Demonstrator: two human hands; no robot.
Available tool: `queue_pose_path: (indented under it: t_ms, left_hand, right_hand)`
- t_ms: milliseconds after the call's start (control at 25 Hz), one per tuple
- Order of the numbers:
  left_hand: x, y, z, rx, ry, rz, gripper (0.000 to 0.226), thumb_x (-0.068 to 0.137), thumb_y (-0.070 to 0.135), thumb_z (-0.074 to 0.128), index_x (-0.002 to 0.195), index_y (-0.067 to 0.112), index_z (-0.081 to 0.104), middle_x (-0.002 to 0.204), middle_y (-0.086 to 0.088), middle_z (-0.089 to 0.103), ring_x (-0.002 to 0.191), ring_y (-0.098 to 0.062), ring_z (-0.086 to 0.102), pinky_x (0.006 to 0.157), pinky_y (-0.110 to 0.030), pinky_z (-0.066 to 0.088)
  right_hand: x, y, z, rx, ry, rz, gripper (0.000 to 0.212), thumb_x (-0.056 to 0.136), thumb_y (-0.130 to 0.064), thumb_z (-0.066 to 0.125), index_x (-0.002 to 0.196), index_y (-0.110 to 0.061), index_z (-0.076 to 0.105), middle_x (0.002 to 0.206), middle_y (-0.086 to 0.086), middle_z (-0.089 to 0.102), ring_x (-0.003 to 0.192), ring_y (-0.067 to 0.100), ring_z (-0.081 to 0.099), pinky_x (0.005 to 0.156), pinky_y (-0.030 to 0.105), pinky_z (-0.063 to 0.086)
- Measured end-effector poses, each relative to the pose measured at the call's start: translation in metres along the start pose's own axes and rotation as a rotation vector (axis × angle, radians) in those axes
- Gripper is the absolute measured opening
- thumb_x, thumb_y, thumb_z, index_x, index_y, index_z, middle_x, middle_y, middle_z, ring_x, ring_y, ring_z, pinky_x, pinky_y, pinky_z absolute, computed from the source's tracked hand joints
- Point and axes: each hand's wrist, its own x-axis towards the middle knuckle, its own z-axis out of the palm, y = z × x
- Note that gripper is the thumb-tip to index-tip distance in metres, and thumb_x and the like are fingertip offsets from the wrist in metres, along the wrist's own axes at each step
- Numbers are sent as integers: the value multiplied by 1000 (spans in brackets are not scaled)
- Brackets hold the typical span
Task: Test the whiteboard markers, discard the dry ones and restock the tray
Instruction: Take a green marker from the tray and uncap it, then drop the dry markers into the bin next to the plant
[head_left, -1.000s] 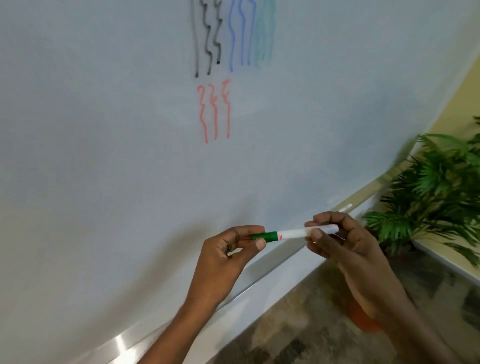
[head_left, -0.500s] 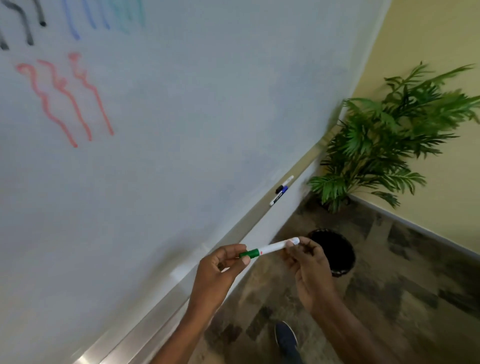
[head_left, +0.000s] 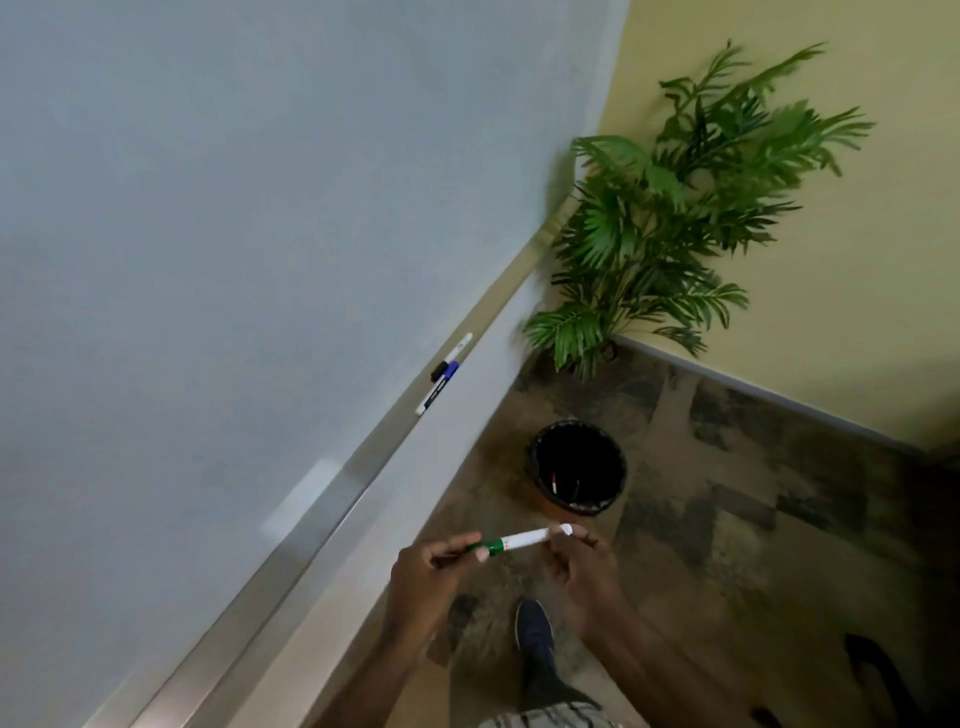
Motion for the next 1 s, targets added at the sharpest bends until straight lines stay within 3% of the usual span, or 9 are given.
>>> queue_pose_path:
  t_ms: [120,200,280,360,520,640,800,880,1000]
  left_hand:
    - [41,2,57,21,26,-61,22,79,12,85,97,22,80,89,9,79,83,-5,73,70,-11,55]
    - [68,5,96,15,16,-124,19,78,14,87,93,24,80,87,9,79,87,-10,74,76,-21,59]
    - [91,9,128,-18,-15,-195,18,78,15,87,94,22,81,89,7,80,88,-13,75,82,-32,62]
    - [115,16,157,-47,-37,-218,19,79,14,86,97,20,81,90,3,80,87,-15,75,81,-34,61]
    - [167,43,203,-123,-68,-236,17,88,13,77,106,14,79,94,-1,79,87,-15,75,81,-31,59]
    - [210,70,232,-157,-130,-251,20,95,17,70,114,16,74,107,-2,76,101,-17,72,92,-33,56]
    - [263,104,248,-83,-138,-218,28,96,21,68,120,7,71,123,-9,72,111,-20,67,94,-29,50]
    - [274,110,248,-45,-80,-219,36,98,19,66,129,1,65,128,-11,68,114,-18,63,92,-25,46]
    - [277,98,240,63,-74,-220,39,101,20,61,135,0,61,135,-11,63,118,-16,58,88,-19,40]
  right_hand:
    - [47,-29,-28,-38,77,66,20,97,8,56,78,0,58,70,14,54,54,12,60,48,23,54]
    - [78,-52,-45,-18,101,125,25,97,9,53,75,-1,53,62,11,54,47,9,60,45,22,54]
    - [108,-71,-57,-10,134,164,22,96,9,55,77,-2,56,69,12,56,56,15,62,46,22,55]
    - [136,-96,-65,-38,186,163,21,96,7,55,78,-4,56,76,14,56,67,21,59,49,23,56]
    - [185,-142,-66,-118,173,140,13,99,1,54,88,-5,54,88,14,58,75,21,61,72,32,58]
    - [226,-170,-59,97,214,97,15,96,5,59,102,-5,50,83,12,51,71,18,56,52,23,57]
    - [292,-198,-61,113,177,181,33,94,-8,68,117,-13,45,102,7,45,79,19,54,48,24,54]
    - [311,-198,-69,-31,81,209,20,92,-12,69,105,-14,54,103,4,47,80,18,50,52,29,52]
    - [316,-184,-84,-282,-25,149,15,93,-21,69,100,-22,57,103,-1,52,94,20,55,77,35,49]
